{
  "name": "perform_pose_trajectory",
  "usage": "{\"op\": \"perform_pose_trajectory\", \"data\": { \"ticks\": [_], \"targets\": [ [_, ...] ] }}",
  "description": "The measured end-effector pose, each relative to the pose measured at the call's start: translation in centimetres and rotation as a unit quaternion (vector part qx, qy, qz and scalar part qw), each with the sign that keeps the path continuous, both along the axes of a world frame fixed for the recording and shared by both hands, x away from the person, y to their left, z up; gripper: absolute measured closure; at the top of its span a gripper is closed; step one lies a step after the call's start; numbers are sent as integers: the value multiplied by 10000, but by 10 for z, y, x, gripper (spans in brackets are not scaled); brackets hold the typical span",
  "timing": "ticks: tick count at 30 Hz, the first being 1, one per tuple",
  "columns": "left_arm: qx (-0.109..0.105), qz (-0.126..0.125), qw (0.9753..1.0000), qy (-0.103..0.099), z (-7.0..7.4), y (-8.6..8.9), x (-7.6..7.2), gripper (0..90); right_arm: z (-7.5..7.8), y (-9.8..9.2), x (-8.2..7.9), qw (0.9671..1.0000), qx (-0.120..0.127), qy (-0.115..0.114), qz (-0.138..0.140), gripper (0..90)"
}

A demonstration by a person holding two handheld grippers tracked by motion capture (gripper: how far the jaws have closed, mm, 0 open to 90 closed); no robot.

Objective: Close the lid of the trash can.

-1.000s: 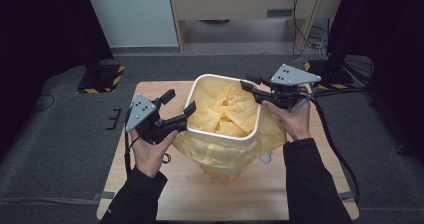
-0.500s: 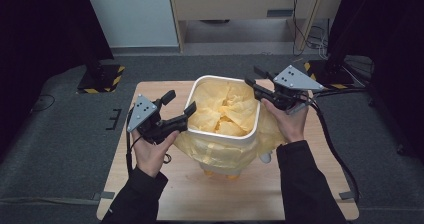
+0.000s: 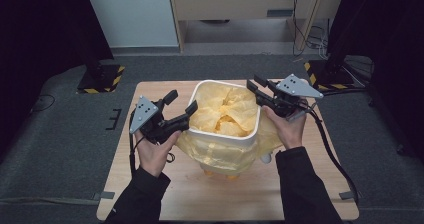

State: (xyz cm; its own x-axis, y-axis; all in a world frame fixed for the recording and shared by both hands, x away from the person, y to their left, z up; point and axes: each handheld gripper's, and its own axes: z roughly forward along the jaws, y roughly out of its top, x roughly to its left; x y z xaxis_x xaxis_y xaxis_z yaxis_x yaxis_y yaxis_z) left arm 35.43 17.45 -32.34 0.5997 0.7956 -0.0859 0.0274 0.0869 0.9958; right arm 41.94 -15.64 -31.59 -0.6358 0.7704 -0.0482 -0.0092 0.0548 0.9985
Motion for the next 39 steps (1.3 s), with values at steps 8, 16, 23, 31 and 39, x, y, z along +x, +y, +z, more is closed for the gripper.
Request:
{"op": "perform_pose_trajectory", "data": {
  "ticks": [8,16,23,31,39],
  "targets": [
    [-61,21,9999,141,0,4,0,212,2,-2,-1,9997,-92,-69,-193,504],
    [-515,-28,9986,-149,5,24,-12,200,14,-15,-12,9995,182,-141,-203,356],
    [-402,282,9988,24,-9,53,-16,194,14,-36,-20,9971,562,-22,-510,296],
    [-40,521,9959,739,-59,76,-12,194,-14,-59,-26,9940,724,354,-740,273],
    [299,686,9900,1199,-97,90,-10,186,-42,-78,-35,9920,741,599,-833,250]
  ]
}}
